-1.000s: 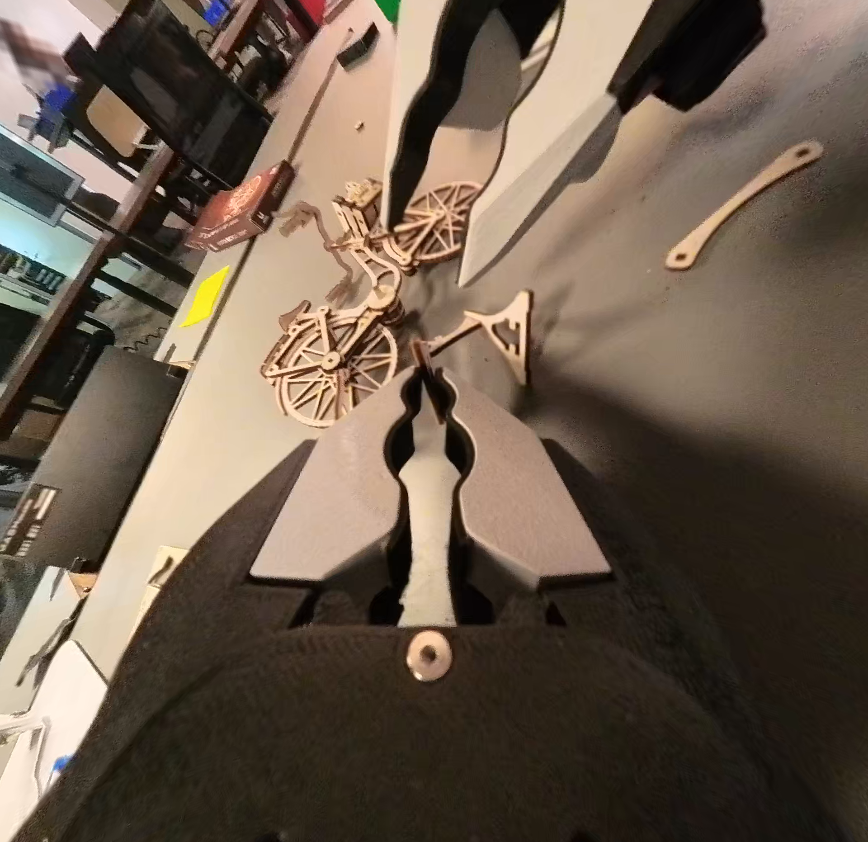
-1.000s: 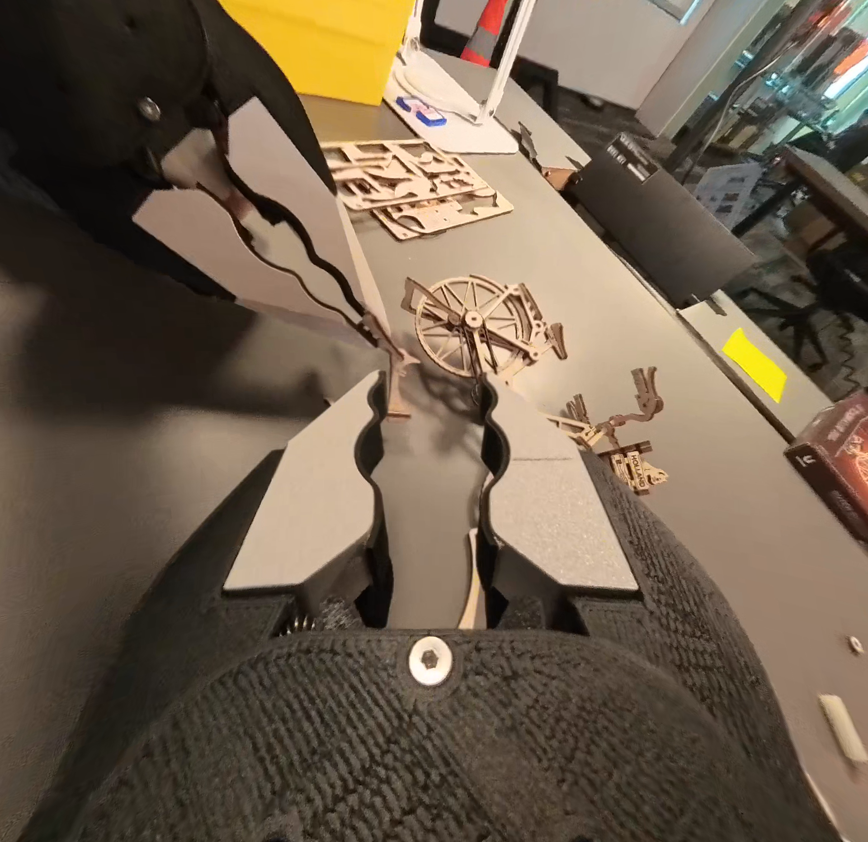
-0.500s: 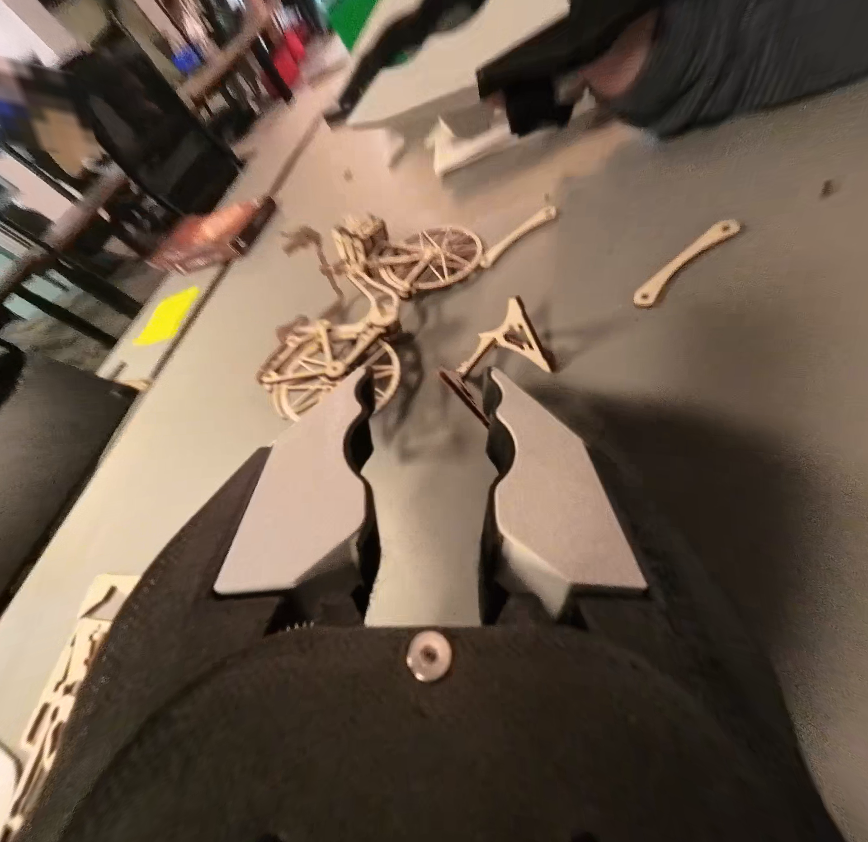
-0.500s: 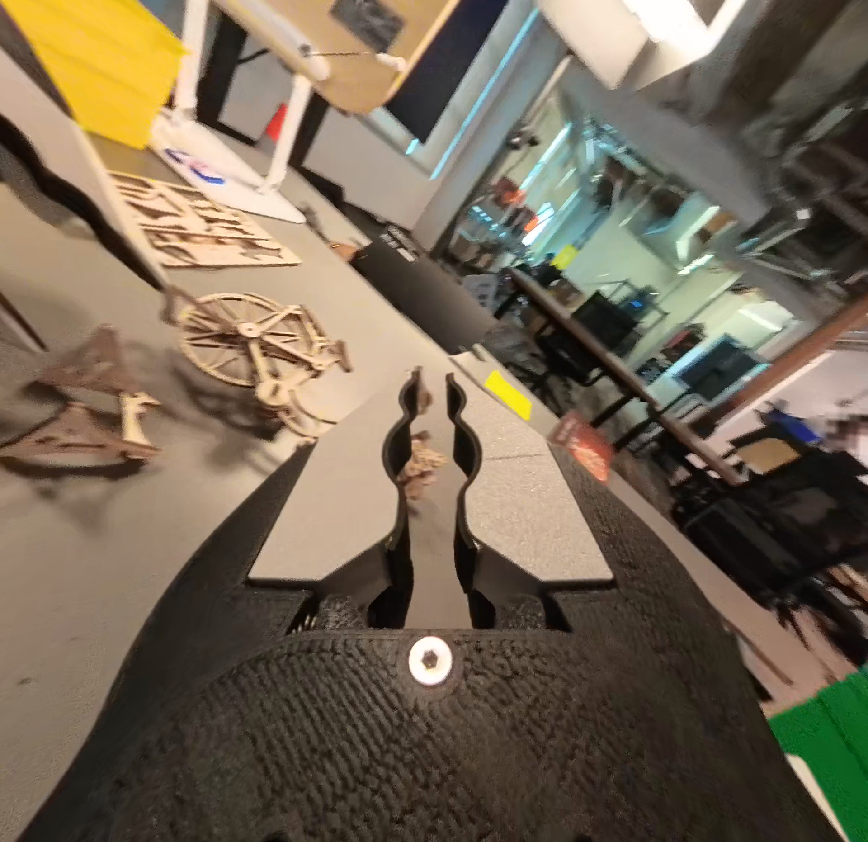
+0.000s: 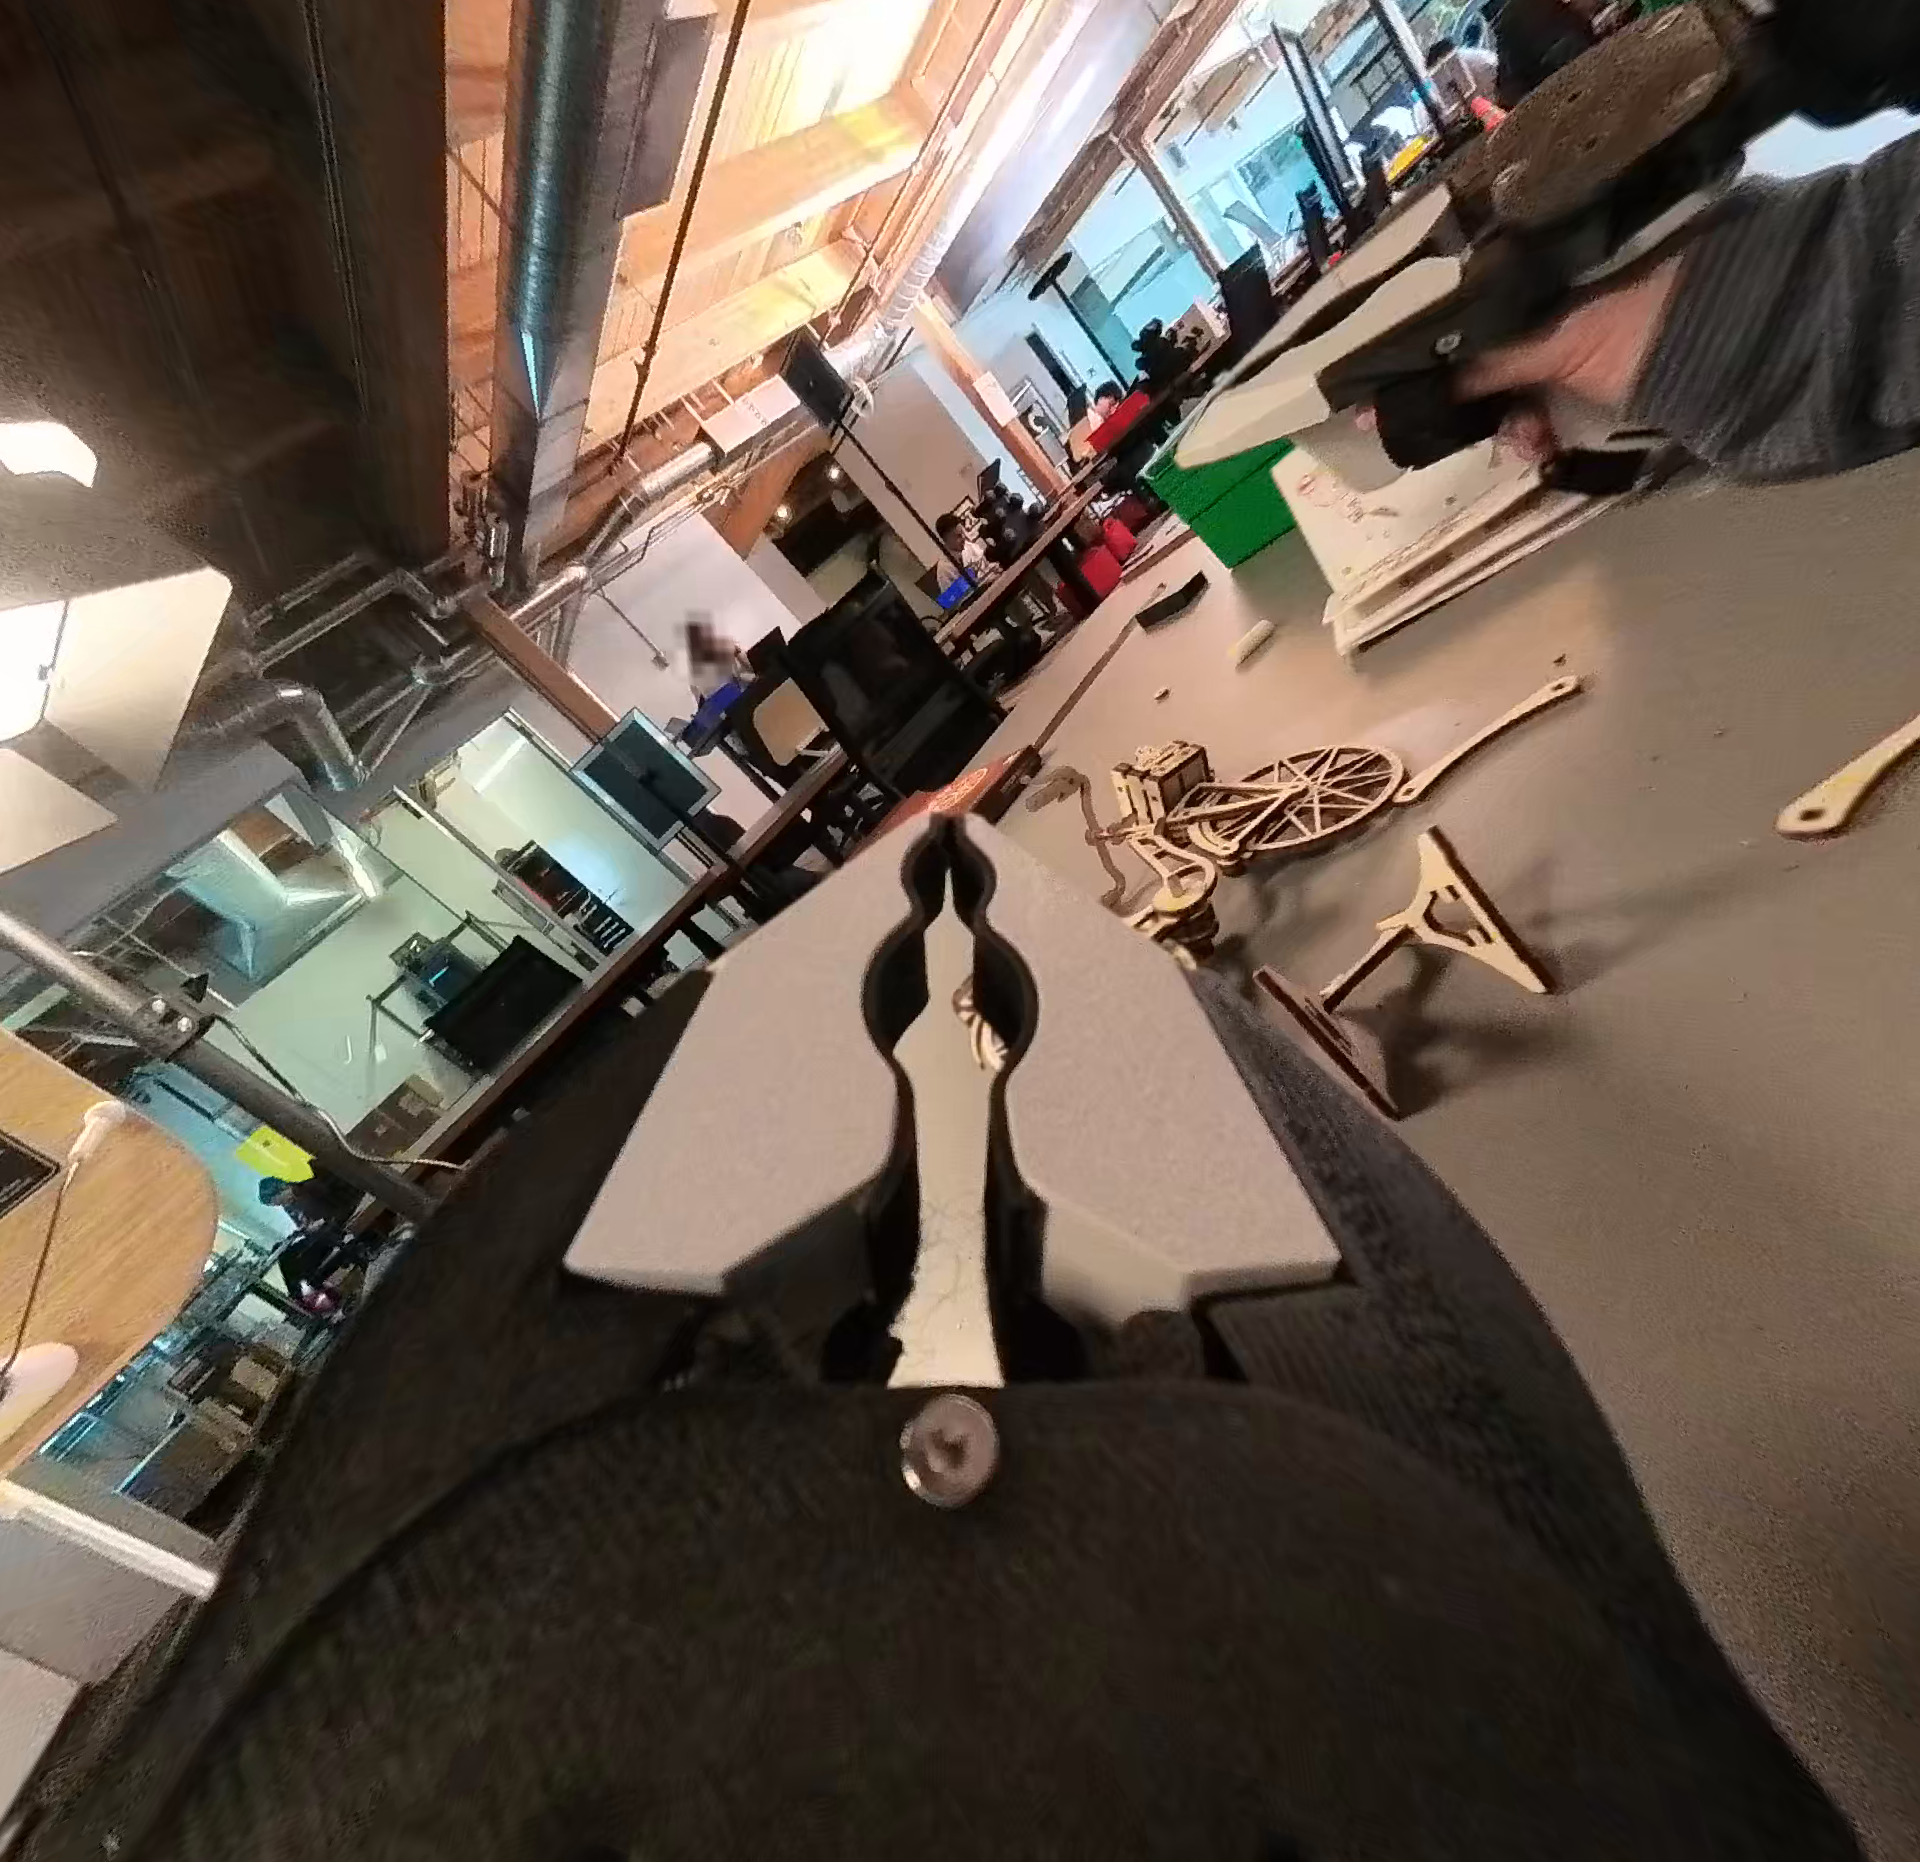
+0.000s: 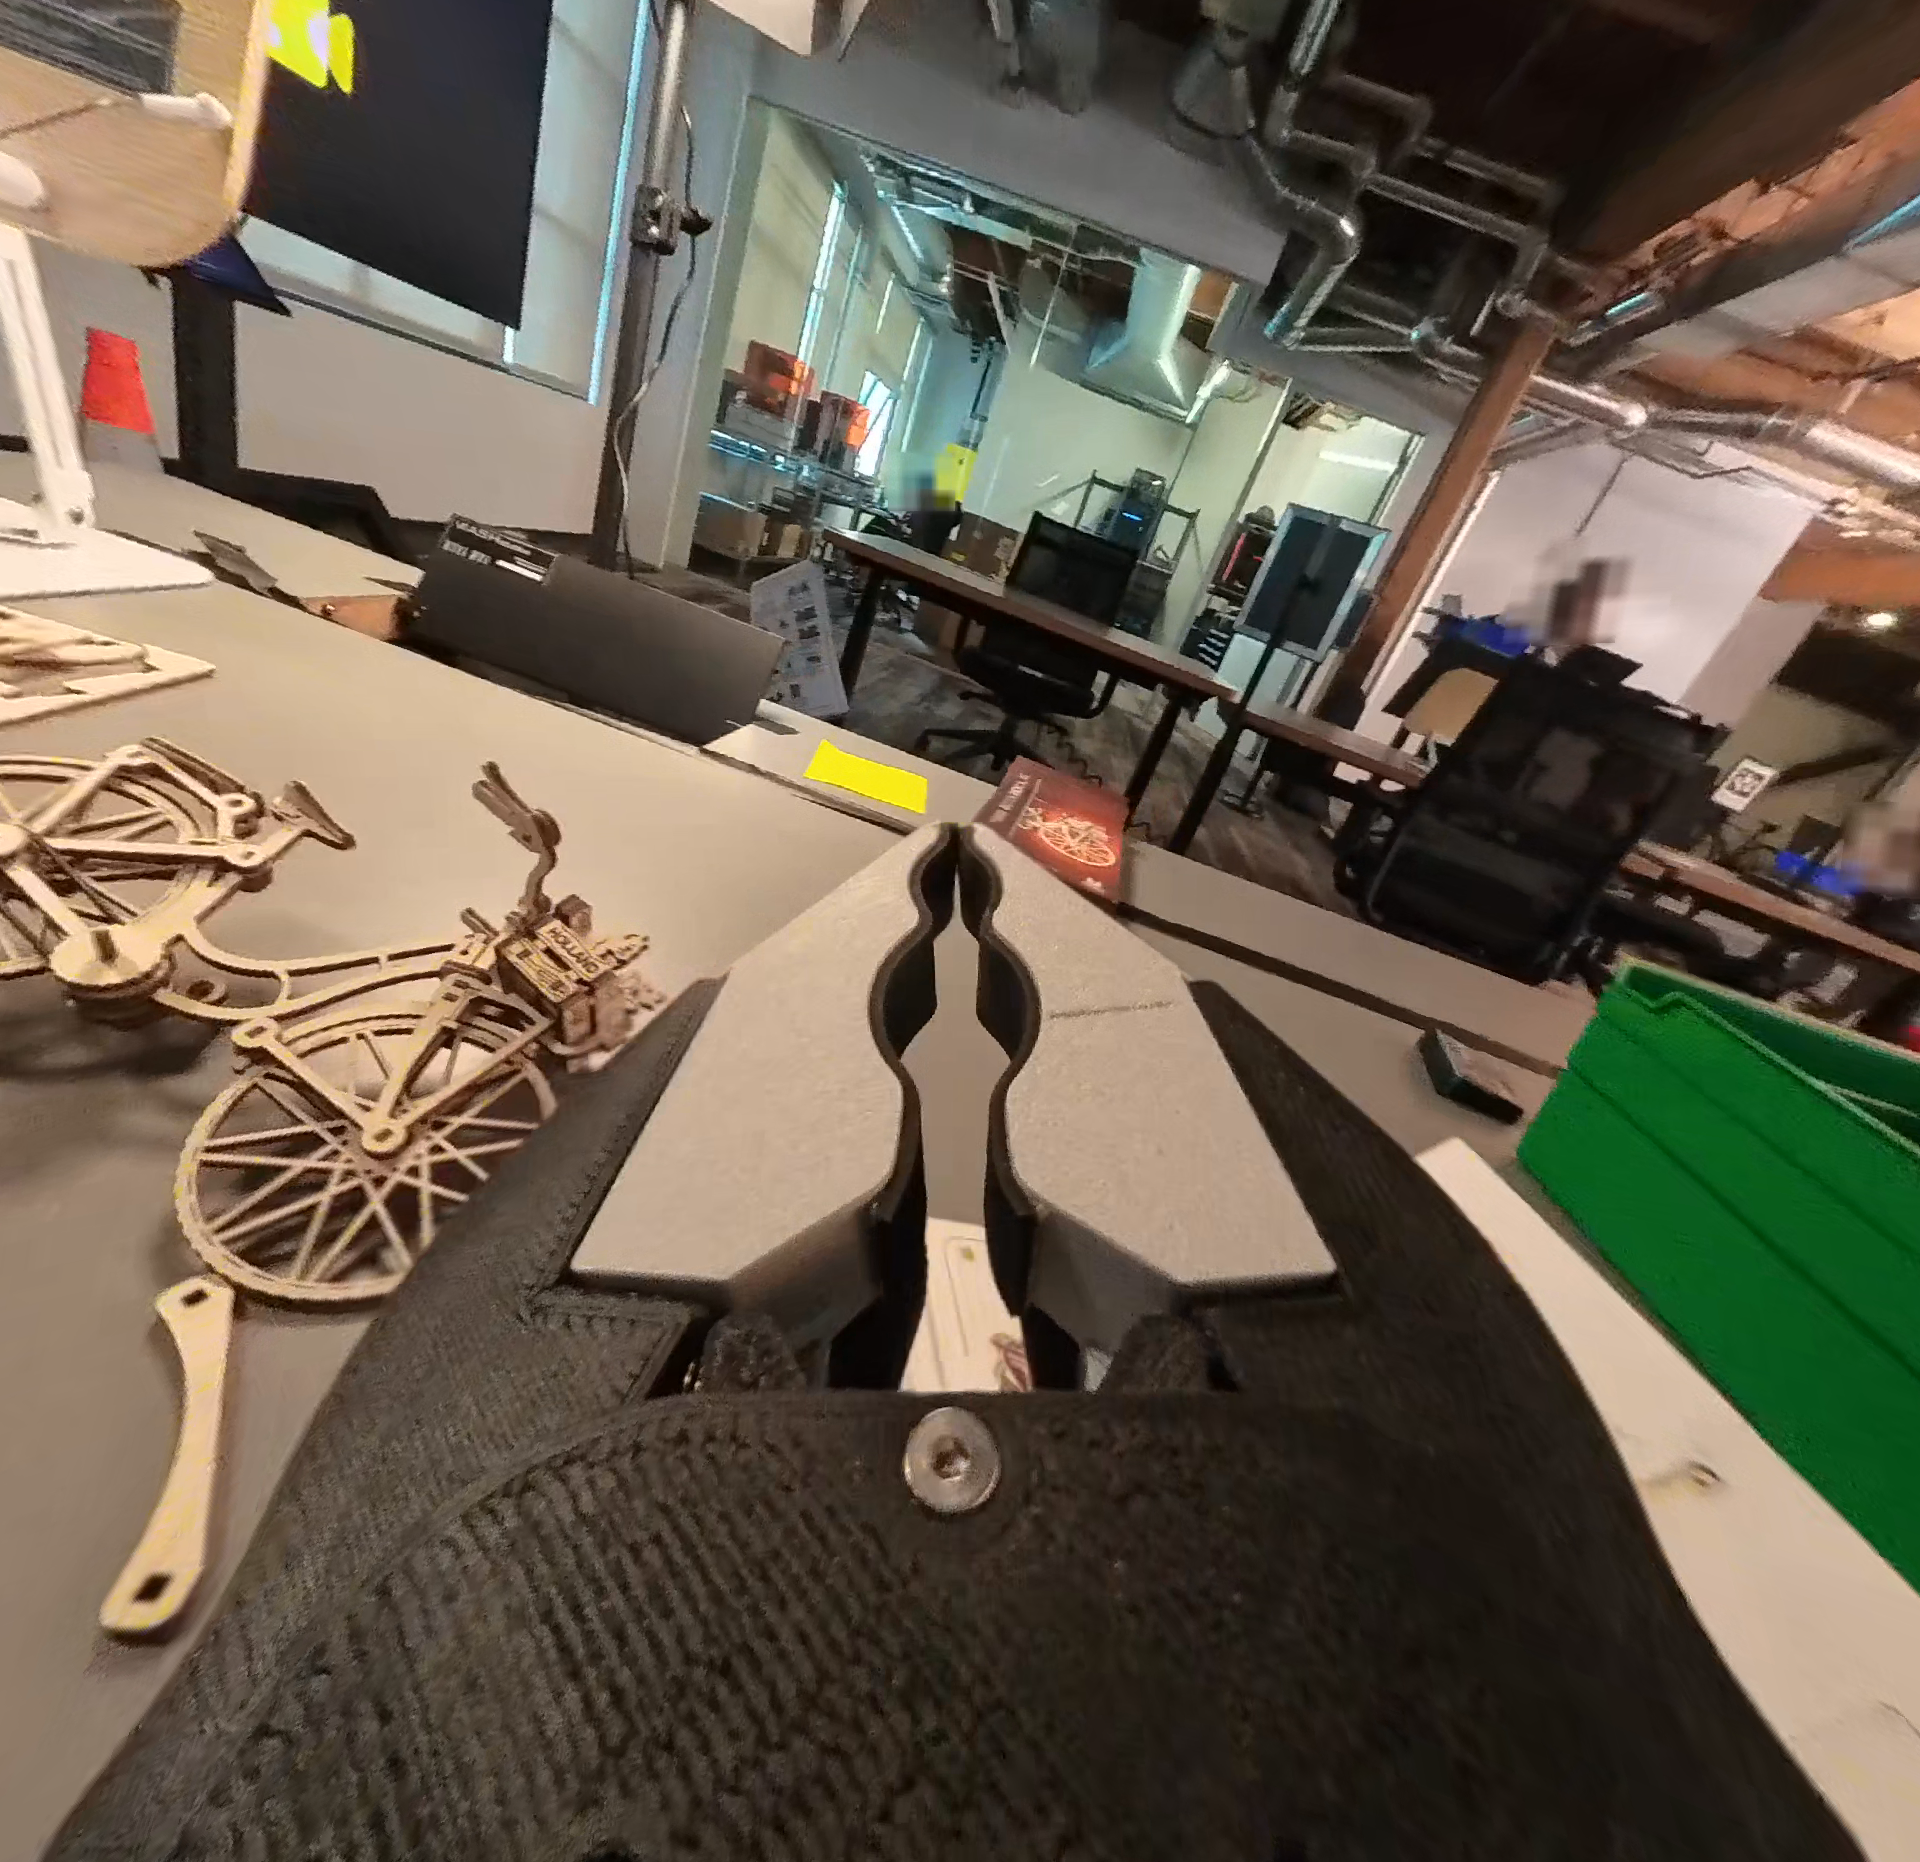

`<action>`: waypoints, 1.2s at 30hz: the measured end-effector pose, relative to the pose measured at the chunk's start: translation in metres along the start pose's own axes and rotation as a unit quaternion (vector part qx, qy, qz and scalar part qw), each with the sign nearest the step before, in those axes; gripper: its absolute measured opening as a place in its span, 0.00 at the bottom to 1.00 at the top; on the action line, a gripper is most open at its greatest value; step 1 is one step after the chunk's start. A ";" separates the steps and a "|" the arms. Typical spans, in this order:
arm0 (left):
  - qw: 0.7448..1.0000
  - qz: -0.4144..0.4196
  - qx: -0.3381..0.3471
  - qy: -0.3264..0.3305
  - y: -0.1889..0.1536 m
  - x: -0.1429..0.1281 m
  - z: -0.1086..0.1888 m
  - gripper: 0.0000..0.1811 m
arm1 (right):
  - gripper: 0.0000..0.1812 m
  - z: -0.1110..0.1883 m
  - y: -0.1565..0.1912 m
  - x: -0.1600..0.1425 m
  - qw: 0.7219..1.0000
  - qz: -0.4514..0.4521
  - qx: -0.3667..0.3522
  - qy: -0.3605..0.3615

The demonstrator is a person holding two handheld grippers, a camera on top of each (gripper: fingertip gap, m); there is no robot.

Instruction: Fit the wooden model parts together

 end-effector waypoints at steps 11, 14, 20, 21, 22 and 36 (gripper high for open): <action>1.000 0.008 -0.018 0.008 -0.003 -0.002 -0.003 0.00 | 0.00 -0.006 0.007 -0.004 0.999 0.018 0.016 0.022; 1.000 0.000 -0.022 0.009 -0.006 -0.002 -0.003 0.00 | 0.00 -0.007 0.005 -0.006 0.999 0.002 0.021 0.024; 1.000 0.001 -0.026 0.011 -0.007 -0.003 -0.004 0.00 | 0.00 -0.008 0.002 -0.008 0.999 -0.017 0.029 0.027; 1.000 0.000 -0.027 0.011 -0.007 -0.003 -0.004 0.00 | 0.00 -0.008 0.003 -0.008 0.999 -0.017 0.029 0.027; 1.000 -0.002 -0.028 0.011 -0.008 -0.002 -0.004 0.00 | 0.00 -0.008 0.003 -0.007 0.999 -0.015 0.029 0.027; 0.999 -0.014 -0.035 0.012 -0.012 -0.002 -0.004 0.00 | 0.00 -0.009 0.007 -0.007 0.999 -0.006 0.038 0.030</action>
Point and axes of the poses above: each gripper's, where its closed fingertips meet, z back along the fingers, x out of its top, y = z × x across the jaws, the point moved 5 cm from there along z, back along the fingers, and after that the axes turned 14 degrees about y, right-handed, at the moved point
